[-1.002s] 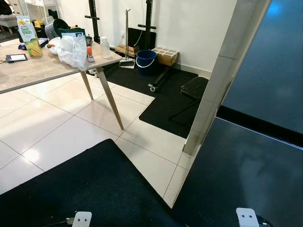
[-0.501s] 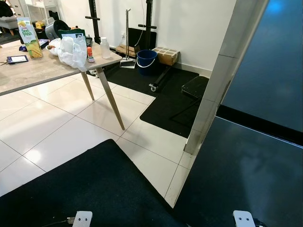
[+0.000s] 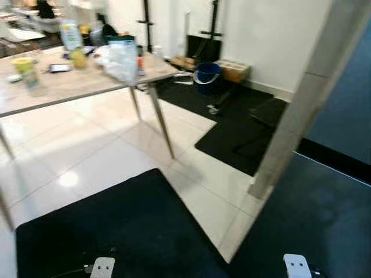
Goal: Restocking fridge
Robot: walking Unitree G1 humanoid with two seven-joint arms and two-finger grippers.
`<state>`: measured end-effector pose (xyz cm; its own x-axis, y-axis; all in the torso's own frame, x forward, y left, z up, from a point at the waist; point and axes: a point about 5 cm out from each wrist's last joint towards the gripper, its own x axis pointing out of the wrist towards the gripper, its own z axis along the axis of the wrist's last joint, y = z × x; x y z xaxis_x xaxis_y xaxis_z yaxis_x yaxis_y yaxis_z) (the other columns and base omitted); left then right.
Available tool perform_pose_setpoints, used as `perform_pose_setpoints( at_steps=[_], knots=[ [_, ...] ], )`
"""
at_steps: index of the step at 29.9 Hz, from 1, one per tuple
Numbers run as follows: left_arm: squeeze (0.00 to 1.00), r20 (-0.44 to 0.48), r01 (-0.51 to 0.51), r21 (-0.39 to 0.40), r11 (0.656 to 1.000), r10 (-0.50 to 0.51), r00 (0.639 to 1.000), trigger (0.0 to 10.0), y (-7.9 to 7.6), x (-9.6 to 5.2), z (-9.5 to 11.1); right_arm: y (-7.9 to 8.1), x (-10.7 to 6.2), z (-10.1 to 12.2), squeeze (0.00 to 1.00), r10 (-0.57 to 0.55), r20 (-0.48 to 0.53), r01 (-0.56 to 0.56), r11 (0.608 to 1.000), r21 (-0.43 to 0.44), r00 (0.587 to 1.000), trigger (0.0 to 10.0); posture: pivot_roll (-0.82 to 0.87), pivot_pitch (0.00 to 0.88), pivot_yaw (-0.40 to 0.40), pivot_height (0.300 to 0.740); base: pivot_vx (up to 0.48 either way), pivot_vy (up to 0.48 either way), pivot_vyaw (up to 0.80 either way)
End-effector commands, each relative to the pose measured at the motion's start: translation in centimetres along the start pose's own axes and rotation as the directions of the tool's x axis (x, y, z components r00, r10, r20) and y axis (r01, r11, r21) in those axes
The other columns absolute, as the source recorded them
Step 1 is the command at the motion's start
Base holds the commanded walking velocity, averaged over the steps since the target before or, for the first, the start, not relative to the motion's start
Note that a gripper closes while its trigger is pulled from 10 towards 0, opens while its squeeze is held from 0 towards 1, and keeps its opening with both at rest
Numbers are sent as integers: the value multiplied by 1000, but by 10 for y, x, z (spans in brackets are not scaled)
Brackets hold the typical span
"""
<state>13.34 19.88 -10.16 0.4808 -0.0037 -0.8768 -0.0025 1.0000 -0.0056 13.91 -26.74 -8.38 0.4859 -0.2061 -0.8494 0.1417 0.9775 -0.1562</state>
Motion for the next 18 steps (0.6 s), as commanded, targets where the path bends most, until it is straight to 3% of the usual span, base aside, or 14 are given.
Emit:
perform_pose_setpoints(
  at_steps=[1, 18],
  knots=[
    [0, -16, 2, -5, 1000, -2, 1000, 10000, -2, 0, -2, 1, 0, -2, 0, 8, -14, -8, 1000, -10, 1000, 10000, 86, 0, -31, 740, 0, 0, 788],
    [0, -16, 6, -1, 1000, -6, 1000, 10000, -1, 0, -2, 3, -1, -11, 0, 14, -35, -15, 1000, -18, 999, 10000, 79, 0, -24, 740, 0, 0, 788]
  ],
)
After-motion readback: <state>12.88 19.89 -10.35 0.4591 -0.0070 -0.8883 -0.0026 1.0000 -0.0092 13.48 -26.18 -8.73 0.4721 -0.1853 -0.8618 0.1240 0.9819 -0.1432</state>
